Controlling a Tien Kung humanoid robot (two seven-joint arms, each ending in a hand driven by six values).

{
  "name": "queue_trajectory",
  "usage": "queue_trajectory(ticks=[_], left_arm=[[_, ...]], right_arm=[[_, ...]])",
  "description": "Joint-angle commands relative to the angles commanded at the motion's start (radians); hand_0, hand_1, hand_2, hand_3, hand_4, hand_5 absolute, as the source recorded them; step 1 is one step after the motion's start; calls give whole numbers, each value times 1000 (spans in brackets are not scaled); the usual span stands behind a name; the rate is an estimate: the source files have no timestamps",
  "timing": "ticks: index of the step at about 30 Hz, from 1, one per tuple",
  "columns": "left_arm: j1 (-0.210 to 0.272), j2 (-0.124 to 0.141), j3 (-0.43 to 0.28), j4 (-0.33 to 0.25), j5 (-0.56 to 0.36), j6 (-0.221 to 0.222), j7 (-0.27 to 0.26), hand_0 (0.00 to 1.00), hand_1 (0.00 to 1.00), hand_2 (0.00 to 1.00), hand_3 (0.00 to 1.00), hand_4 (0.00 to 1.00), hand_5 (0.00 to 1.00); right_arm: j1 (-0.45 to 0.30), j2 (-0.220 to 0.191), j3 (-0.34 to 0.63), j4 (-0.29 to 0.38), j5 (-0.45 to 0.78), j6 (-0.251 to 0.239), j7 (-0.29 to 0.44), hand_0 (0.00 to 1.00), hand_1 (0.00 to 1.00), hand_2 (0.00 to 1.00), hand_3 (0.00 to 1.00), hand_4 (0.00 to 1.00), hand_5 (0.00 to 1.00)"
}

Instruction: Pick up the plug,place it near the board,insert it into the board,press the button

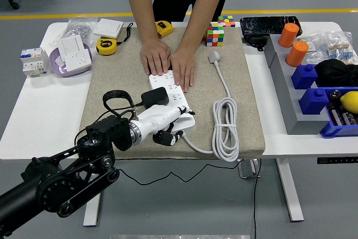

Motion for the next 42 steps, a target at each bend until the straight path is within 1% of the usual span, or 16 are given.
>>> queue_trajectory(ticks=[6, 12, 14, 15, 21, 28, 34, 42], left_arm=[[2, -13, -15, 29, 24, 8, -5, 132, 27, 156, 910, 500, 2], [6, 2, -32, 22, 26, -16, 1, 133, 27, 157, 897, 497, 2], [8, 8, -36, 17, 27, -31, 7, 133, 27, 157, 897, 497, 2], [9, 12, -37, 15, 27, -38, 10, 133, 27, 157, 875, 498, 2], [14, 23, -43, 2, 34, -73, 27, 134, 27, 157, 863, 498, 2], [19, 31, -45, -4, 36, -80, 31, 134, 27, 157, 863, 502, 2], [24, 38, -52, -32, 37, -88, 36, 136, 27, 158, 860, 498, 2], [24, 39, -51, -38, 39, -91, 38, 137, 27, 158, 857, 498, 2]], right_arm=[[-3, 0, 5, 0, -5, 1, -2, 962, 901, 850, 857, 998, 964], [-4, 1, 5, 0, -4, 1, -1, 961, 901, 850, 857, 998, 965], [-5, 1, 6, 0, -5, 0, -1, 961, 901, 850, 857, 998, 965], [-5, 1, 6, 0, -4, 0, -1, 961, 900, 850, 857, 998, 965], [-7, -1, 2, 0, 0, 0, -1, 961, 900, 850, 858, 998, 964], [-11, 0, 3, 0, -2, 0, -1, 961, 900, 850, 856, 998, 963], [-14, -1, 1, 0, -1, 0, -1, 961, 901, 850, 856, 998, 962], [-11, -2, 0, 0, 1, 0, -1, 961, 901, 850, 857, 998, 962]])
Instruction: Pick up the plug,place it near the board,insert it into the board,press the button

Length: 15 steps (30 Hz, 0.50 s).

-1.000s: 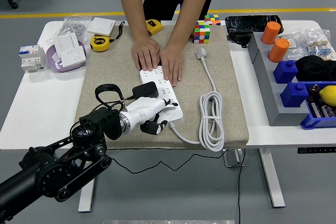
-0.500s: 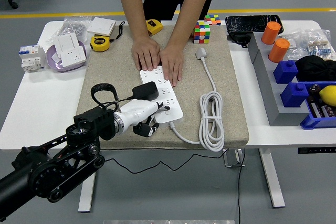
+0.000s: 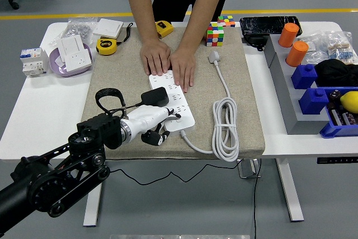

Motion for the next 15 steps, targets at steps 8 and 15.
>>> queue_trajectory(ticks=[8, 15], left_arm=[[-3, 5, 13, 5, -4, -13, 6, 138, 26, 158, 854, 501, 2], [-6, 7, 25, 11, -4, -21, 9, 139, 26, 158, 845, 498, 2]], right_arm=[[3, -2, 3, 0, -2, 0, -1, 961, 901, 850, 857, 998, 962], [3, -1, -1, 0, 1, -1, 1, 961, 901, 850, 857, 998, 962]])
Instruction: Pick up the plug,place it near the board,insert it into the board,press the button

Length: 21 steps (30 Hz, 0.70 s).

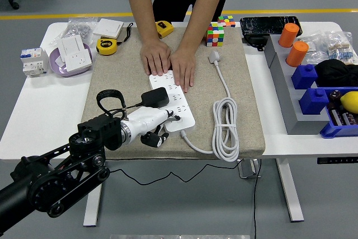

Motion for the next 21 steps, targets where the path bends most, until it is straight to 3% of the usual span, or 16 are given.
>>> queue_trajectory(ticks=[9, 21], left_arm=[[-19, 19, 46, 1, -14, -10, -2, 139, 27, 158, 833, 497, 2], [-17, 13, -33, -107, -4, 0, -15, 141, 29, 157, 798, 496, 2]], right_arm=[[1, -2, 3, 0, -2, 1, -1, 961, 901, 850, 857, 998, 963], [1, 0, 3, 0, -1, 1, -2, 961, 901, 850, 857, 998, 963]])
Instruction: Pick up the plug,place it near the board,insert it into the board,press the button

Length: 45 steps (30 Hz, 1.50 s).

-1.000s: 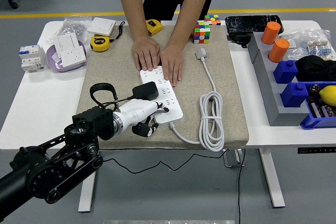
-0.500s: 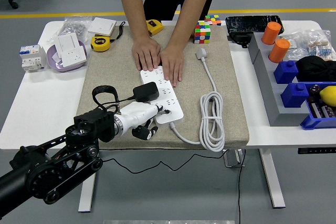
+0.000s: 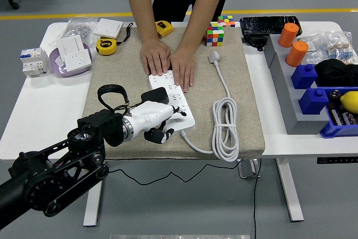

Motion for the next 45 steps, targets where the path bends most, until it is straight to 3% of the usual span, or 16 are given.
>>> queue_trajectory(ticks=[3, 8, 9, 14, 15, 20, 21, 26, 27, 32, 33, 38, 39, 45], left_arm=[[1, -9, -28, -8, -23, 27, -22, 149, 38, 162, 754, 500, 2], [15, -38, -94, 7, -101, 126, -94, 149, 38, 162, 754, 500, 2], [17, -42, -101, 10, -121, 145, -106, 196, 111, 232, 723, 513, 2], [21, -66, -133, 53, -239, 248, -175, 196, 111, 232, 723, 513, 2], [18, -75, -141, 76, -268, 264, -190, 452, 646, 597, 815, 861, 65], [-4, -120, -176, 192, -437, 306, -238, 452, 646, 597, 815, 861, 65], [-11, -127, -183, 213, -459, 309, -244, 854, 890, 856, 858, 925, 66], [-54, -158, -209, 337, -474, 320, -260, 854, 890, 856, 858, 925, 66], [-62, -163, -212, 363, -465, 320, -261, 917, 935, 901, 872, 987, 94], [-88, -173, -200, 474, -347, 326, -259, 917, 935, 901, 872, 987, 94], [-89, -174, -196, 484, -327, 327, -259, 895, 878, 807, 765, 994, 94], [-97, -176, -177, 539, -206, 323, -257, 895, 878, 807, 765, 994, 94], [-98, -176, -176, 546, -191, 323, -256, 817, 780, 716, 667, 998, 98], [-95, -176, -176, 571, -96, 333, -244, 817, 780, 716, 667, 998, 98]], right_arm=[[0, 1, -2, 0, 2, 0, 1, 961, 901, 850, 857, 998, 963], [1, 2, -2, 0, 1, 0, 0, 961, 901, 850, 857, 998, 963], [1, 2, 0, 0, 0, 0, 0, 961, 901, 850, 857, 998, 963], [1, 2, 3, 0, -4, 1, -2, 961, 901, 850, 857, 998, 963], [1, 2, 1, 0, -3, 1, -1, 961, 901, 850, 857, 998, 963], [3, 2, -7, 0, 3, 0, 0, 961, 901, 850, 857, 998, 963], [4, 2, -6, 0, 2, 0, 0, 961, 901, 850, 857, 998, 963], [6, 2, -9, 0, 4, 0, 0, 961, 901, 850, 857, 998, 963], [6, 3, -8, 0, 4, 1, -1, 961, 901, 850, 857, 998, 963], [7, 3, -2, 0, -2, 1, -2, 961, 901, 850, 857, 998, 963], [7, 3, -2, 0, -2, 1, -2, 961, 900, 850, 857, 998, 963], [10, 2, -1, 0, -4, 1, -2, 961, 900, 850, 857, 998, 963], [10, 1, -3, 0, -2, 1, -1, 961, 900, 850, 857, 998, 963], [9, -1, -5, 0, -2, 1, -1, 961, 900, 850, 857, 998, 963]])
